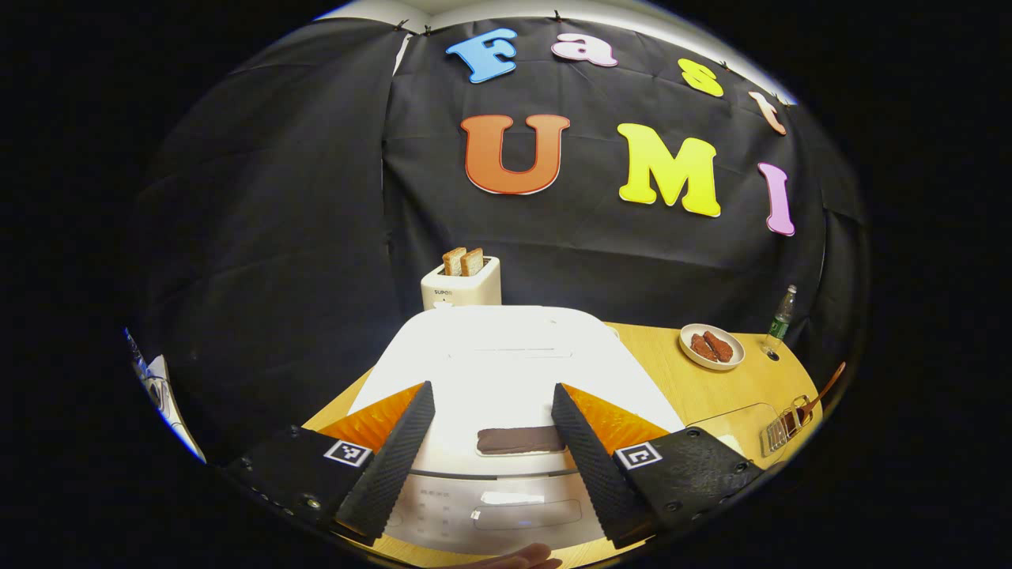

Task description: Close the left gripper, press the button to open the rice cooker; take a wooden spoon from the chopstick holder with the right hand, scoop a spoonful of rice and pour it into the rice cooker, then put the wooden spoon back into the chopstick holder.

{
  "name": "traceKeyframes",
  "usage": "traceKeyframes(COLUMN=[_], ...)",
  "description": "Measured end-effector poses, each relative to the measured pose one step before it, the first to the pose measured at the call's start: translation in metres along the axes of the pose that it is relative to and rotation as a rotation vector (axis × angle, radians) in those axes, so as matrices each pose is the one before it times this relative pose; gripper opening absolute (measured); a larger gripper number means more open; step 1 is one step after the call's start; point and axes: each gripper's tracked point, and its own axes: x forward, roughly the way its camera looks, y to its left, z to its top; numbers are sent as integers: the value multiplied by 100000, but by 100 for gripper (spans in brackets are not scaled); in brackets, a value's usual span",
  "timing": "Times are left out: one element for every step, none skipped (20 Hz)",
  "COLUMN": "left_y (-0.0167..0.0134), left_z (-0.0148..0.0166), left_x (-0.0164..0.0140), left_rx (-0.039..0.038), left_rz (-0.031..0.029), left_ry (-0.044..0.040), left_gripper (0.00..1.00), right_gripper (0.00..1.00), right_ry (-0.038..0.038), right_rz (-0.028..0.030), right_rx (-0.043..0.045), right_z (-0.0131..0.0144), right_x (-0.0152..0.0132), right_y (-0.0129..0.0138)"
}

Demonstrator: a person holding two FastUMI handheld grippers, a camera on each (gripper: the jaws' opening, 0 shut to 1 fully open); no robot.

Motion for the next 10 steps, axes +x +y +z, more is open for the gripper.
traceKeyframes(left_y=[-104,69,24,20,-67,-63,36,-55,39,24], left_z=[-130,-116,-130,-73,-92,-221,-184,-130,-117,62], left_x=[19,-37,-75,-92,-166,-131,-36,-170,-85,-59], left_rx=[739,398,-78,-169,33,92,912,590,-1,-196], left_rz=[5,73,15,-222,-176,-61,-231,-392,-470,-347], left_ry=[390,817,962,197,61,138,591,-528,-235,46], left_gripper=[96,96,96,96,97,97,97,97,97,97], right_gripper=[100,100,100,100,100,100,100,100,100,100], right_ry=[-176,373,865,659,461,203,-80,-108,-19,11], right_rz=[-130,-323,102,449,361,43,72,29,236,704], right_rx=[-576,-254,-286,-127,-39,-12,-345,-280,-213,-286], right_z=[153,46,-116,-65,25,9,179,152,90,35], right_x=[-20,-74,-53,-121,-82,-199,-237,-110,-40,-110], right_y=[15,70,132,273,254,120,182,129,283,395])
